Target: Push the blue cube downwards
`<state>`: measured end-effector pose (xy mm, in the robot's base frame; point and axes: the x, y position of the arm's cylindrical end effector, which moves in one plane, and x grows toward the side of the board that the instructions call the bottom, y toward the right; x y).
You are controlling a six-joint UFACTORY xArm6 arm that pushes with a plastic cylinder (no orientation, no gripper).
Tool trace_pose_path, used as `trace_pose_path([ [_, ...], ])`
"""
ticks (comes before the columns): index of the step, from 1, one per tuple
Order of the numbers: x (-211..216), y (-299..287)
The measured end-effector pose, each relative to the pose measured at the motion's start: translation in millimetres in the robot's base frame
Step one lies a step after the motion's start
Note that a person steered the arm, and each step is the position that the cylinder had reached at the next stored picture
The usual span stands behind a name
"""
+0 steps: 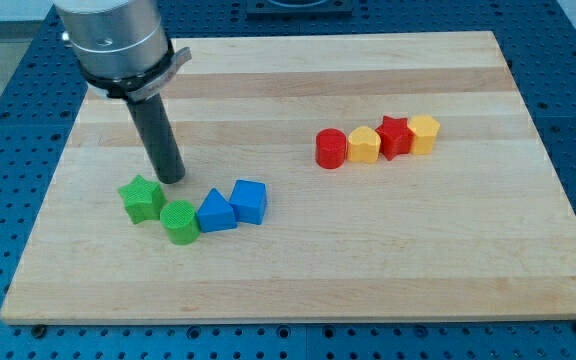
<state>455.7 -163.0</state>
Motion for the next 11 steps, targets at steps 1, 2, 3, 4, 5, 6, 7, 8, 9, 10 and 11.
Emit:
trace_pose_path([
  [1,14.9,-16.5],
  [2,25.2,-19.9],
  [3,25.3,-19.9],
  [4,10.3,-11.2],
  [5,2.9,30.4],
  [6,5.6,65.6],
  [7,15.3,76.9],
  [8,25.3,76.9],
  [9,31.6,76.9],
  [10,28.4,77.9],
  [11,12.4,90.2],
])
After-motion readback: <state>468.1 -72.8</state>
